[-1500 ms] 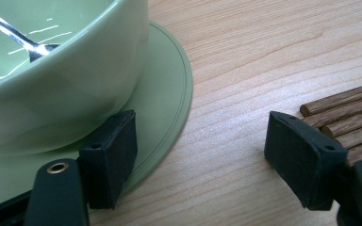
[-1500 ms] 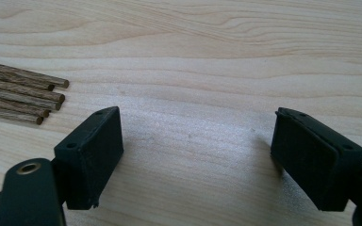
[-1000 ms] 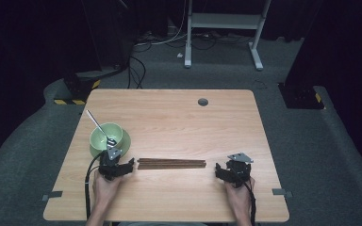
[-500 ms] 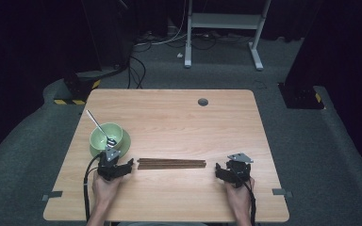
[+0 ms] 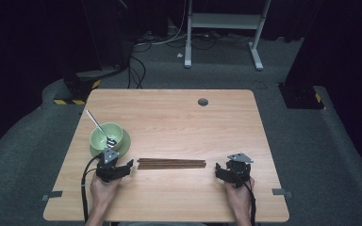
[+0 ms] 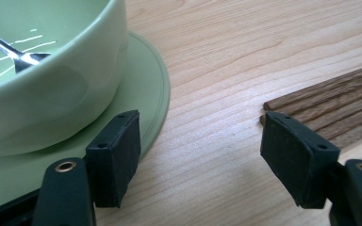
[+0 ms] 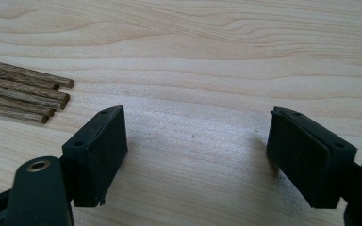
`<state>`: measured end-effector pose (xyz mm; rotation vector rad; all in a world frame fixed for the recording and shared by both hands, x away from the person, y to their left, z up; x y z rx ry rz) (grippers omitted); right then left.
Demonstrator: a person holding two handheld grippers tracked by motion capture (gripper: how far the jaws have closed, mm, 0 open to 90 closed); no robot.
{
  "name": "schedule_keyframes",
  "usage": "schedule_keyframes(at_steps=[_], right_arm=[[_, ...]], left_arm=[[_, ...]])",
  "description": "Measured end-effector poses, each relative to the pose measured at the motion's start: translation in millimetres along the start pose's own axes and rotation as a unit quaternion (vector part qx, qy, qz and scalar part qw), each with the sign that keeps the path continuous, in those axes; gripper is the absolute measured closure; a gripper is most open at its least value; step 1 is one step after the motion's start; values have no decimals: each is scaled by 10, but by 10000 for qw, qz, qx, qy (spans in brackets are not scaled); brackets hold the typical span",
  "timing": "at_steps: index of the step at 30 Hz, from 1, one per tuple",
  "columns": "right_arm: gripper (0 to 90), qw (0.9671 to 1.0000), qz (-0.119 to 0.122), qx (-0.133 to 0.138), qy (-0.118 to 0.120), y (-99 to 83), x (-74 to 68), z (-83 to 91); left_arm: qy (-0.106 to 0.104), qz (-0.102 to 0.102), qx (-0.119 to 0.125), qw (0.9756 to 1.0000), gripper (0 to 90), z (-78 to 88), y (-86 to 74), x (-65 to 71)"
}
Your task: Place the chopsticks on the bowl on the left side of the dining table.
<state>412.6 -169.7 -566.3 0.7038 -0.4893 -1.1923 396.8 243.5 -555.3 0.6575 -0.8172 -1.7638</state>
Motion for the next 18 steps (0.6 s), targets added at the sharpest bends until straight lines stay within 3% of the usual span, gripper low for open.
schedule_keyframes(at_steps=[9,18], right_arm=[[201,10000,-11,-1,-2,0,-1,0],[201,10000,-13,-1,-3,-1,-2,0]], left_arm=[[-265,67,195,9994,302,96,76,25],[-475,-145,159,9986,278,133,157,126]])
Point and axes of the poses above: each handheld gripper's, and its own axes: z roughly backward along the jaws, y roughly out of its top, x roughly to its right, the point moved 6 cm from there along -z, roughly forward along the jaws, and after that the axes turned 3 degrees about y, right-handed, at the moved point
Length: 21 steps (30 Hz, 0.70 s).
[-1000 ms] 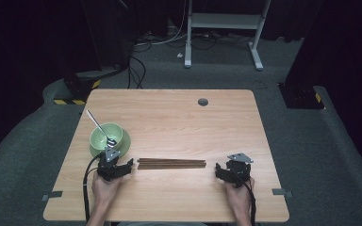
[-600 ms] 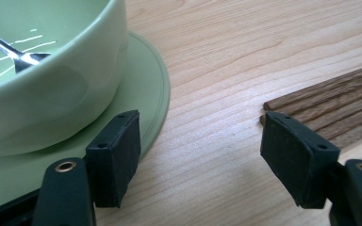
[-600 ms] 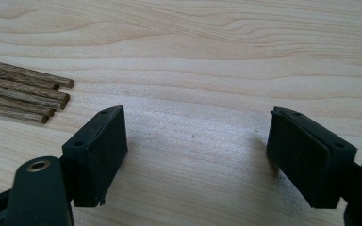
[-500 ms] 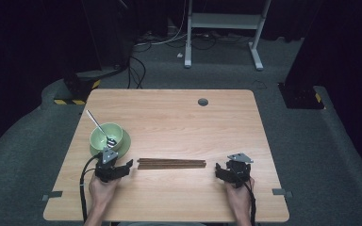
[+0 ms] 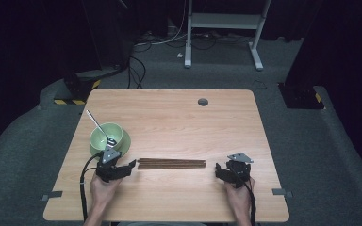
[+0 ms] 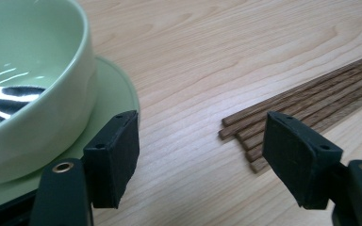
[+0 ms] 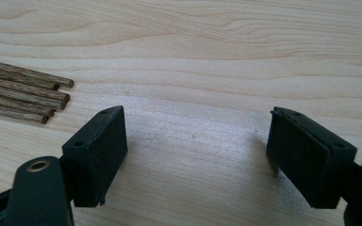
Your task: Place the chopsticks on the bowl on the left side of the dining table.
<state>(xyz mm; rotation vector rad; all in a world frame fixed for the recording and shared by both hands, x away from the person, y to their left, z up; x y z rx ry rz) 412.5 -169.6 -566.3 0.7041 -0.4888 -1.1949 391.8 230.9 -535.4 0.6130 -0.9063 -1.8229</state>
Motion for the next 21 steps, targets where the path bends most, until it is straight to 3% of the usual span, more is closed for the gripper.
schedule_keyframes(at_steps=[11,21], right_arm=[[201,10000,-1,0,-1,0,0,0],[201,10000,-2,0,-3,0,-1,0]], left_arm=[[-325,-219,26,9992,266,-8,142,179],[-529,-258,97,9982,265,-16,249,270]])
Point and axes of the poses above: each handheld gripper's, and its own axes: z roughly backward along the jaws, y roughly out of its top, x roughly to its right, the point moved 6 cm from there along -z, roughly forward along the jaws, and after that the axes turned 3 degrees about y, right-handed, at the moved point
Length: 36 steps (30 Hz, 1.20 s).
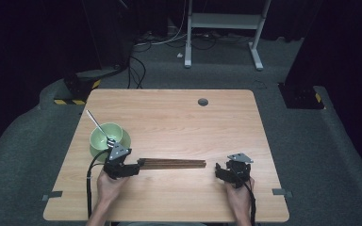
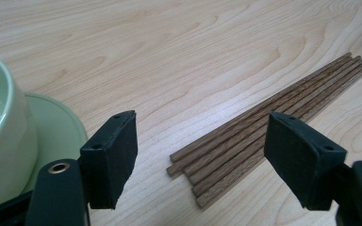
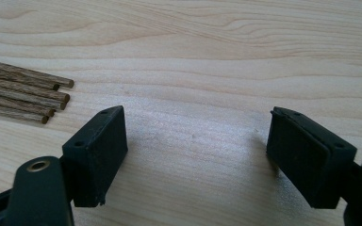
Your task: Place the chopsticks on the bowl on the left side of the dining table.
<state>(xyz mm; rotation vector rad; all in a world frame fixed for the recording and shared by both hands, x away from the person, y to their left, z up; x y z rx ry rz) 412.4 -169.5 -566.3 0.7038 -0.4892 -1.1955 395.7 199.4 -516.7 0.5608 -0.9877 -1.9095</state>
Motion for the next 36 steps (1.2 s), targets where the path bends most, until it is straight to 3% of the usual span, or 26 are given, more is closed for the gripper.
schedule_keyframes(at_steps=[13,36], right_arm=[[201,10000,1,0,0,0,-1,0],[207,10000,11,0,8,0,-3,1]], left_arm=[[-239,-243,-36,9994,271,-79,145,161],[-576,-386,-16,9976,280,-201,335,383]])
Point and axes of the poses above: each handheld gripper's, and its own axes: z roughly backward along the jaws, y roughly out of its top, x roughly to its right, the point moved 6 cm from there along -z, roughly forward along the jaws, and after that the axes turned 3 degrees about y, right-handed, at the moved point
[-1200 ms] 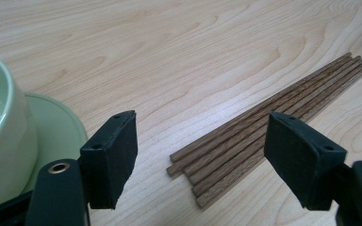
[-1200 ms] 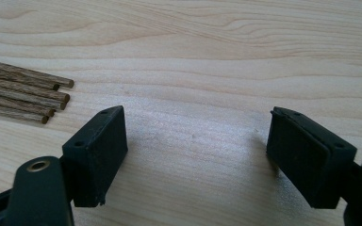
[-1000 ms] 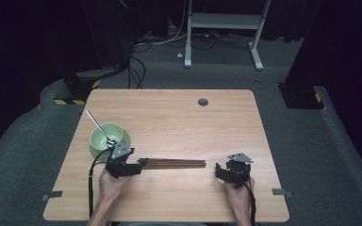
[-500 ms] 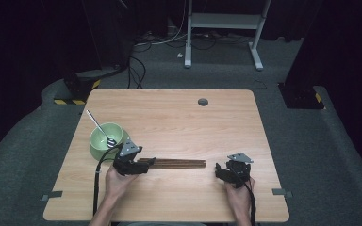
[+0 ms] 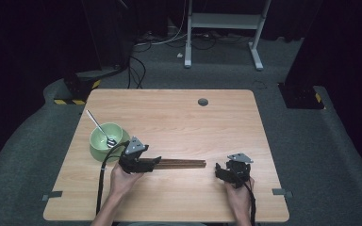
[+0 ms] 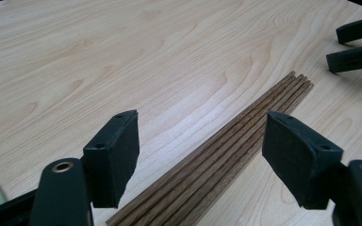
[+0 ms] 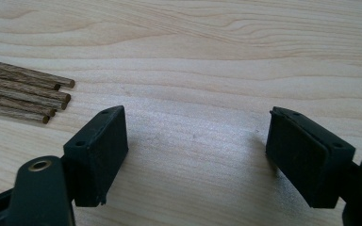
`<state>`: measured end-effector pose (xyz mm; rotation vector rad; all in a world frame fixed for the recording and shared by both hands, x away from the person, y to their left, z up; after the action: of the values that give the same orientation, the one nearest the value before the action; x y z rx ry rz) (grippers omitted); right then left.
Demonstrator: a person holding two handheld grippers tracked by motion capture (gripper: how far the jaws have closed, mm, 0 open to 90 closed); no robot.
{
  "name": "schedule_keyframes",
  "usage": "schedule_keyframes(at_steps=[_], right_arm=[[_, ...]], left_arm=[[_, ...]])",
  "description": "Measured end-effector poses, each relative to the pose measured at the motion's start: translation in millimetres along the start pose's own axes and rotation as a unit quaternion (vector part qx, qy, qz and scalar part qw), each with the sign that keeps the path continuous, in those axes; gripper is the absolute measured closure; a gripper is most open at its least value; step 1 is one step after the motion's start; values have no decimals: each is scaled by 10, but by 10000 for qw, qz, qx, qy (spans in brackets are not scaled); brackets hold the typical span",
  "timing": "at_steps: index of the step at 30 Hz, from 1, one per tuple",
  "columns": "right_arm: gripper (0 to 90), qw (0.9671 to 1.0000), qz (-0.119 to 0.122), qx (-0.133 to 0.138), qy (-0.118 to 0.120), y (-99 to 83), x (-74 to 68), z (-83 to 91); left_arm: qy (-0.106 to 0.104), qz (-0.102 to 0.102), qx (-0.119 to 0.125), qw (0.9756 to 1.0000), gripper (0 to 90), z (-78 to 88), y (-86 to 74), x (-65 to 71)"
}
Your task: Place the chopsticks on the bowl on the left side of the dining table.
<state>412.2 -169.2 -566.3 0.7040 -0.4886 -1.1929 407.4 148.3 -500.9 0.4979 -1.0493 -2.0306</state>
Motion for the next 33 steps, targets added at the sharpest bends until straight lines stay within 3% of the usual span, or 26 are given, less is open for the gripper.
schedule_keyframes(at_steps=[33], right_arm=[[208,10000,5,1,5,0,-1,0]], left_arm=[[-299,-40,-191,9994,292,-241,116,163]])
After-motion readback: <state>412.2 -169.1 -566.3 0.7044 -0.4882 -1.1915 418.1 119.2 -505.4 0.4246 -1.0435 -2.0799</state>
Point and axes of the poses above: each handheld gripper's, and its own axes: z roughly backward along the jaws, y roughly out of its top, x roughly to its right, the point moved 6 cm from there along -z, roughly forward along the jaws, and after that the axes turned 3 degrees about y, right-handed, at the moved point
